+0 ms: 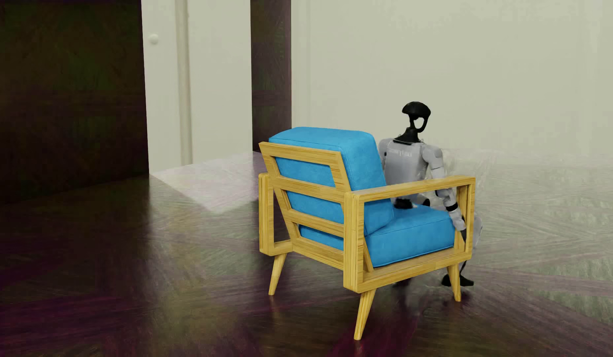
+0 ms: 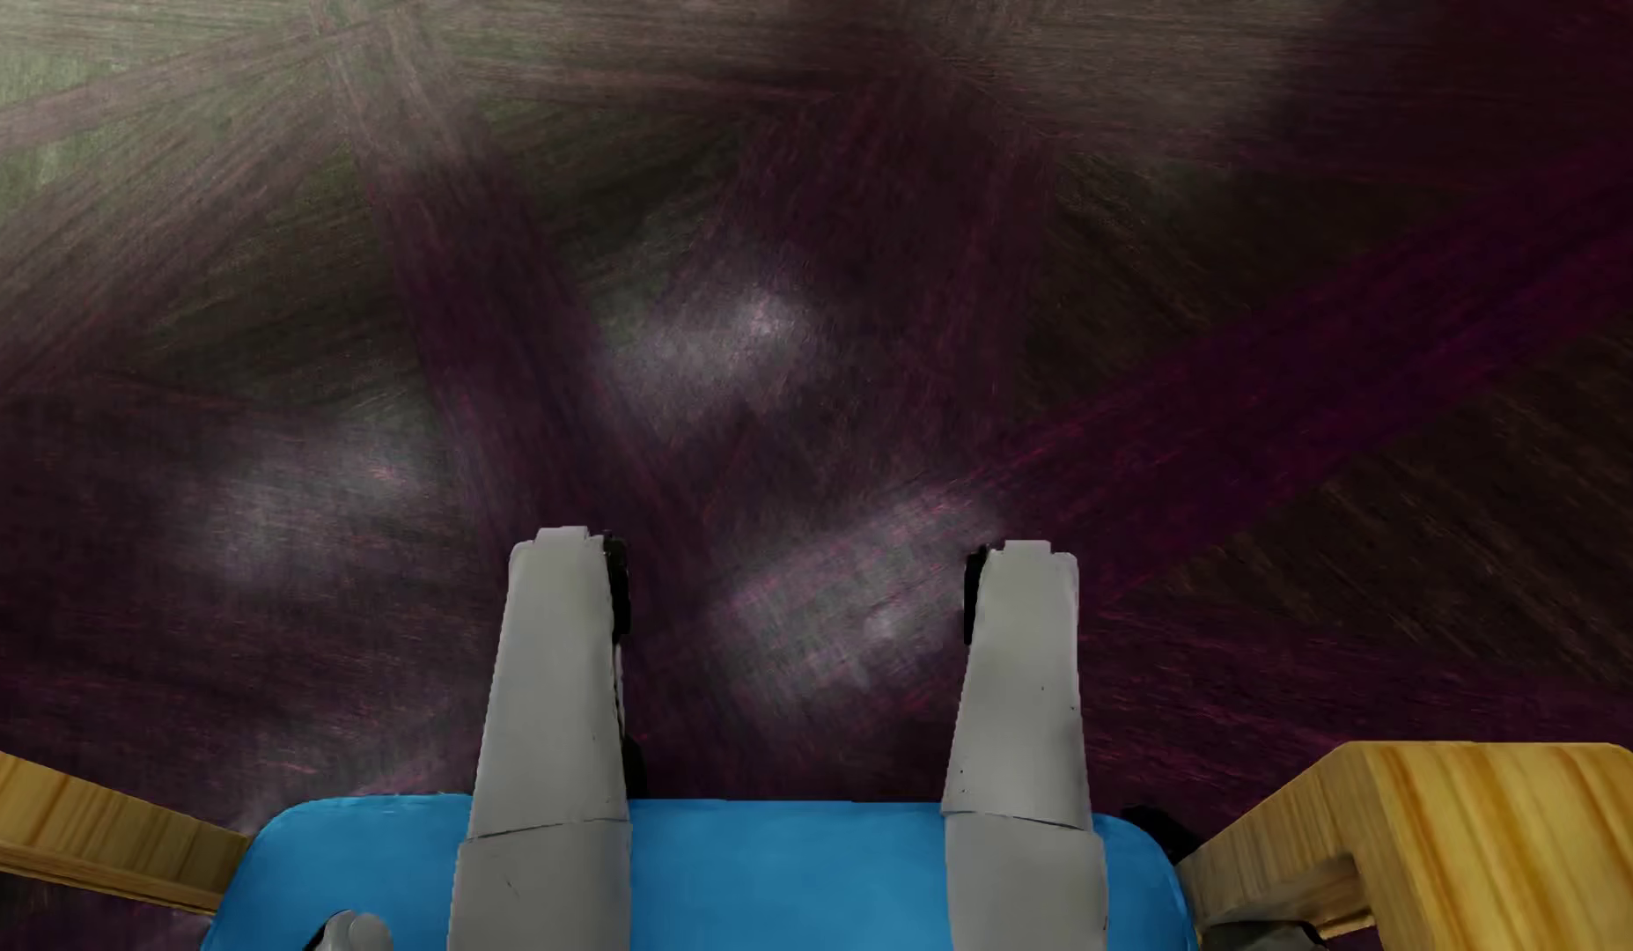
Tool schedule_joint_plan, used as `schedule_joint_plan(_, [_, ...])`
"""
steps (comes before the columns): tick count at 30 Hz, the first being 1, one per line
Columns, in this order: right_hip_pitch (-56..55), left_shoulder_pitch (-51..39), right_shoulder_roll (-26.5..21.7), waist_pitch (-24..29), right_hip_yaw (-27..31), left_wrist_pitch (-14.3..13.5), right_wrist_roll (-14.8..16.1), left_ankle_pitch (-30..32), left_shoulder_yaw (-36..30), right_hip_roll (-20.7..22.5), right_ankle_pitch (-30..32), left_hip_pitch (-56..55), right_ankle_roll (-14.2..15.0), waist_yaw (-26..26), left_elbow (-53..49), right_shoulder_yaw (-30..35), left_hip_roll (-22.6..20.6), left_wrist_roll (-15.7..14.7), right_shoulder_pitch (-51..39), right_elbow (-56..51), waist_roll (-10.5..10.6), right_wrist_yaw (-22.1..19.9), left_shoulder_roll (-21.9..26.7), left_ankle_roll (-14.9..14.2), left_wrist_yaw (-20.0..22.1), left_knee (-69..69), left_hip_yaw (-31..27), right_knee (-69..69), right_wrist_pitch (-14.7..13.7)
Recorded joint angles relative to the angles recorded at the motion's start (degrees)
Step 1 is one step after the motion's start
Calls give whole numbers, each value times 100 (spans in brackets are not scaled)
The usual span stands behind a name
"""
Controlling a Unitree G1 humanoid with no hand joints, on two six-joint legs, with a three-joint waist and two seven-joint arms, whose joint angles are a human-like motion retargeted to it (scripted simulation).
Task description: Get up from the chair
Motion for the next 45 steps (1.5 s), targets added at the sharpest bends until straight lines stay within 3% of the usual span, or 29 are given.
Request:
schedule_joint_plan(1, [13,148,9,-3,-6,-92,-343,-3,-61,6,-4,13,-8,-2,134,-11,18,387,170,286,6,511,-96,-2,-357,5,3,-3,-78])
schedule_joint_plan(2, [21,351,22,-9,-8,-126,-655,-2,-26,-4,-8,21,-12,1,184,-71,22,466,452,326,6,836,-177,-4,-482,5,4,-4,-207])
schedule_joint_plan(3, [29,563,38,2,-14,-92,-793,2,80,-15,-12,30,-18,4,181,-176,32,306,756,268,12,909,-232,-13,-334,0,7,-8,-280])
schedule_joint_plan(4, [44,754,77,27,-30,87,-730,15,211,-32,-16,38,-24,4,132,-261,39,-109,1046,166,17,897,-245,-4,-96,-3,16,-7,-236])
schedule_joint_plan(5, [63,895,130,66,-38,53,-608,26,355,-36,-16,53,-20,10,12,-378,58,-315,1275,97,20,839,-222,-8,41,-8,21,-10,-273])
schedule_joint_plan(7, [63,990,230,127,-28,-113,-489,55,418,-50,-20,57,-17,12,-350,-551,94,-253,1586,-117,3,775,-95,-65,23,-21,20,-9,-335])
schedule_joint_plan(9, [35,1047,221,164,-13,-147,-256,77,491,-60,-5,44,-9,-8,-744,-673,122,-513,1696,-476,-8,743,43,-105,124,-23,15,-8,-330])
schedule_joint_plan(13, [-120,1297,-400,268,24,-310,349,88,899,-13,39,-97,20,-24,-3231,-710,159,-1540,1794,-3128,-4,-676,540,-145,1450,11,-29,4,-436])
schedule_joint_plan(15, [-206,1108,-782,361,32,-662,166,95,905,2,43,-196,52,-23,-4697,-468,173,-1647,1430,-4536,-45,-1596,936,-182,2161,27,-72,12,-742])
schedule_joint_plan(17, [-335,606,-1308,465,48,-975,-126,94,660,17,37,-348,98,-17,-5817,171,191,-1557,667,-5492,-77,-2306,1458,-210,2702,56,-104,25,-973])
schedule_joint_plan(18, [-424,237,-1634,506,65,-1042,-305,85,405,14,30,-439,135,-8,-6225,605,211,-1397,198,-5826,-98,-2229,1811,-236,2490,79,-119,39,-1065])
schedule_joint_plan(20, [-593,-885,-2301,630,83,-1295,-666,63,-574,-1,14,-632,202,6,-6725,1863,232,-1060,-1111,-6201,-117,-1437,2551,-271,1505,115,-142,55,-1412])
schedule_joint_plan(21, [-688,-1588,-2501,719,95,-1438,-818,53,-1236,-14,5,-740,232,7,-6884,2584,241,-900,-1869,-6242,-124,-823,2829,-292,873,130,-150,64,-1668])
schedule_joint_plan(22, [-812,-2423,-2610,830,112,-1371,-941,48,-2008,-48,1,-873,263,4,-6909,3348,225,-861,-2676,-6232,-114,-131,2978,-301,146,147,-152,79,-1783])
schedule_joint_plan(23, [-945,-3150,-2677,953,137,-1617,-921,-7,-2669,-61,-34,-1011,325,6,-6912,4053,228,-1005,-3362,-6231,-113,-936,3107,-346,767,158,-180,87,-1904])
schedule_joint_plan(25, [-1274,-4130,-2980,1236,203,-1602,-727,-47,-3315,-16,-63,-1372,343,8,-7245,4818,190,-1191,-4294,-6625,-94,-1206,3395,-375,892,203,-218,109,-1851])
schedule_joint_plan(26, [-1493,-4484,-3111,1334,223,-1676,-704,-87,-3617,10,-66,-1578,330,0,-7402,5160,157,-1280,-4657,-6828,-94,-1524,3502,-399,1226,216,-225,123,-1874])
schedule_joint_plan(31, [-2247,-5302,-3574,1777,248,-1917,-631,-326,-4093,112,-223,-2387,375,20,-8107,5603,19,-1480,-5404,-7471,-100,-2480,3893,-380,2100,31,-272,-110,-2071])
schedule_joint_plan(34, [-2089,-5181,-3437,1786,104,-1922,-693,-481,-4004,193,-239,-2152,254,14,-7866,5523,-56,-1356,-5298,-7282,-124,-2426,3737,-237,2095,-481,-138,-657,-2088])
schedule_joint_plan(37, [-1472,-4577,-2906,1579,-81,-1762,-904,-470,-3551,181,-118,-1427,186,22,-6966,5011,-118,-971,-4690,-6448,-117,-1910,3155,-105,1630,-1513,35,-1700,-2059])
schedule_joint_plan(39, [-802,-4217,-2270,1403,-254,-1627,-1117,-338,-3281,194,58,-698,82,19,-6024,4596,-183,-553,-4278,-5532,-96,-1317,2547,29,1105,-2475,186,-2649,-2044])
schedule_joint_plan(41, [21,-3794,-1466,1143,-441,-1506,-1421,-116,-2999,237,295,177,-78,20,-4825,4050,-254,-6,-3801,-4405,-62,-455,1773,170,468,-3589,350,-3724,-2077])
schedule_joint_plan(43, [921,-3350,-635,791,-659,-1445,-1742,176,-2791,259,577,1128,-210,23,-3468,3604,-319,547,-3286,-3187,-28,192,953,280,146,-4764,531,-4844,-2095])
schedule_joint_plan(45, [1854,-2883,42,353,-873,-1219,-1771,524,-2442,293,886,2105,-291,18,-2155,3024,-413,750,-2777,-2190,12,753,264,417,-105,-5984,682,-6006,-1952])
